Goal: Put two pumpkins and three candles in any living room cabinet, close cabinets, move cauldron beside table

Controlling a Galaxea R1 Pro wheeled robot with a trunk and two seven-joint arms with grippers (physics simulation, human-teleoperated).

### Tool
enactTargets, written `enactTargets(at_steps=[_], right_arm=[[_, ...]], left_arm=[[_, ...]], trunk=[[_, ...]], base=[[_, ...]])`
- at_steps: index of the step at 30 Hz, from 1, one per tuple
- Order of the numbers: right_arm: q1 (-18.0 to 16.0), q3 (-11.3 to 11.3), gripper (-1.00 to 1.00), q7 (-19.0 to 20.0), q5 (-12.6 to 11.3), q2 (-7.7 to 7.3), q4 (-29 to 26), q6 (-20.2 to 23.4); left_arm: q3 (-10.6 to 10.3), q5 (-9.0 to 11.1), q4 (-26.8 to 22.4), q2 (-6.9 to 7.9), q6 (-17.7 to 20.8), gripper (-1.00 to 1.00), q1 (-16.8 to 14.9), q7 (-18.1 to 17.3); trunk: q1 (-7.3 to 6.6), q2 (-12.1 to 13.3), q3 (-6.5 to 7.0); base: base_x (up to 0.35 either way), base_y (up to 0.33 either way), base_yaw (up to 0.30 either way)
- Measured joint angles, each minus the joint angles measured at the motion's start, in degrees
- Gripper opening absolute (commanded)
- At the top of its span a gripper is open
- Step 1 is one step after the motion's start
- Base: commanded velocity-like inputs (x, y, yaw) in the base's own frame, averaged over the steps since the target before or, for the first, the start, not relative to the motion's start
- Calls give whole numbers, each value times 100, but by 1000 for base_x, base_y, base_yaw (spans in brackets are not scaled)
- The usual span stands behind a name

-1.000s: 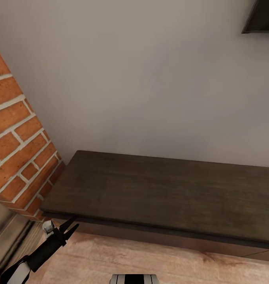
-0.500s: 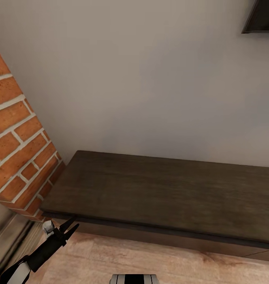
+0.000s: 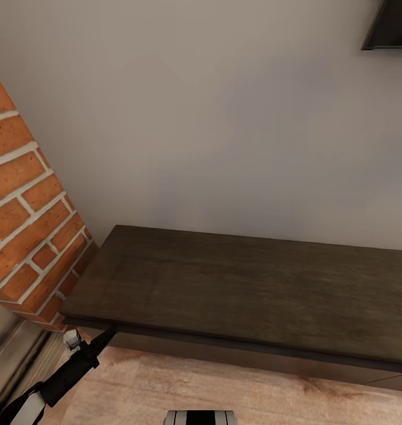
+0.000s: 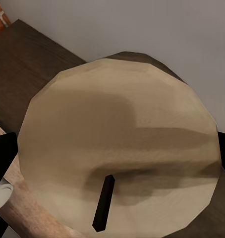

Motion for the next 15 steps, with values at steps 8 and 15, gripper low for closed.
enactTargets(at_steps=[8,15], right_arm=[[0,1,-100,-1,0,5,0,0],[0,0,-100,-1,0,5,0,0]], left_arm=[[-1,-1,-1,-2,1,-100,-1,0],[-17,8,-2,-4,5,-100,-2,0]], trunk=[[0,0,0],[0,0,0]], base=[[0,0,0],[0,0,0]])
